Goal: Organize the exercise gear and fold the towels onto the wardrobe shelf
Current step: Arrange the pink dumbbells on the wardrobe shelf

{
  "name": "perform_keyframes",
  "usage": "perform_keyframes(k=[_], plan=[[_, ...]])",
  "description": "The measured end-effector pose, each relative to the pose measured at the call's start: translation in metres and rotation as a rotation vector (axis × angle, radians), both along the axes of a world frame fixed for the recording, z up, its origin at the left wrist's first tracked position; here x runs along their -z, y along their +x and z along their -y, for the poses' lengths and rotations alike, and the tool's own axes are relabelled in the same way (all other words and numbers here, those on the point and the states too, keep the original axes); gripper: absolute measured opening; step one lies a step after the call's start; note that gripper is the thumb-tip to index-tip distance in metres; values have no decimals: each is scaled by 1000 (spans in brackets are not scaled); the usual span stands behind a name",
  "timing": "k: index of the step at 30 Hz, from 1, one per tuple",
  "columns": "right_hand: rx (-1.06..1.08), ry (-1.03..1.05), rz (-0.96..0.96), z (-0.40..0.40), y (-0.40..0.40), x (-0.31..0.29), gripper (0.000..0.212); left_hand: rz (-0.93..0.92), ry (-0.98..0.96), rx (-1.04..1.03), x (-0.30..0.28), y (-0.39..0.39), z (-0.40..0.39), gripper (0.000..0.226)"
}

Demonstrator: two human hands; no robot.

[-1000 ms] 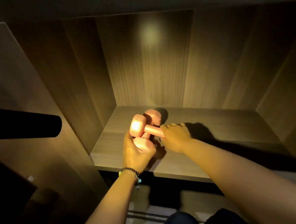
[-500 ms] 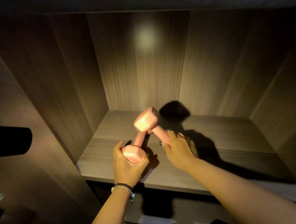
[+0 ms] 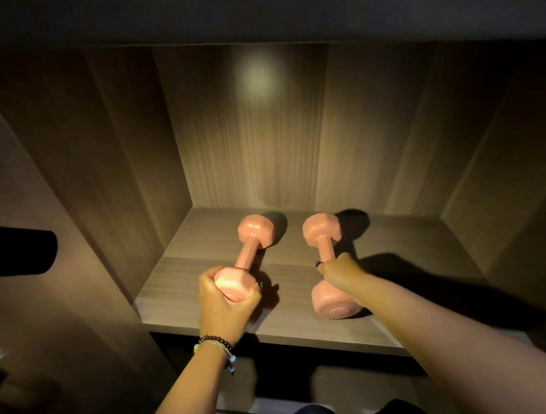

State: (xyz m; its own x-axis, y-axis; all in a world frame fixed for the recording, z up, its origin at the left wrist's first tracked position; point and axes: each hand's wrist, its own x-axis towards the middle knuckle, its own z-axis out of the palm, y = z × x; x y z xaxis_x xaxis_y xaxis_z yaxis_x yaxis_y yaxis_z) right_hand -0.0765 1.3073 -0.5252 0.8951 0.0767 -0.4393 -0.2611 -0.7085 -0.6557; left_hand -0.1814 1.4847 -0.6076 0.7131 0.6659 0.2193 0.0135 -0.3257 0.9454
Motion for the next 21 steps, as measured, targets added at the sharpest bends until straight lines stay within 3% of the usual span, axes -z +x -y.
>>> perform_keyframes(k=[9,12,15,18,21], plan=[[-6,78,-34,-1,6,8,41,-99,-2,6,-5,-9,1,83],[1,65,16,-7,6,12,38,-215,136,-7,-15,-13,0,88],[-15,29,101,-9,3,15,46,-336,238,31,-27,-11,0,99],[-122,-82,250,-7,-8,9,57,-395,308,42,-33,-11,0,75],[-353,-177,494,-2,-30,-2,53,-384,316,26,-30,-17,-1,67]])
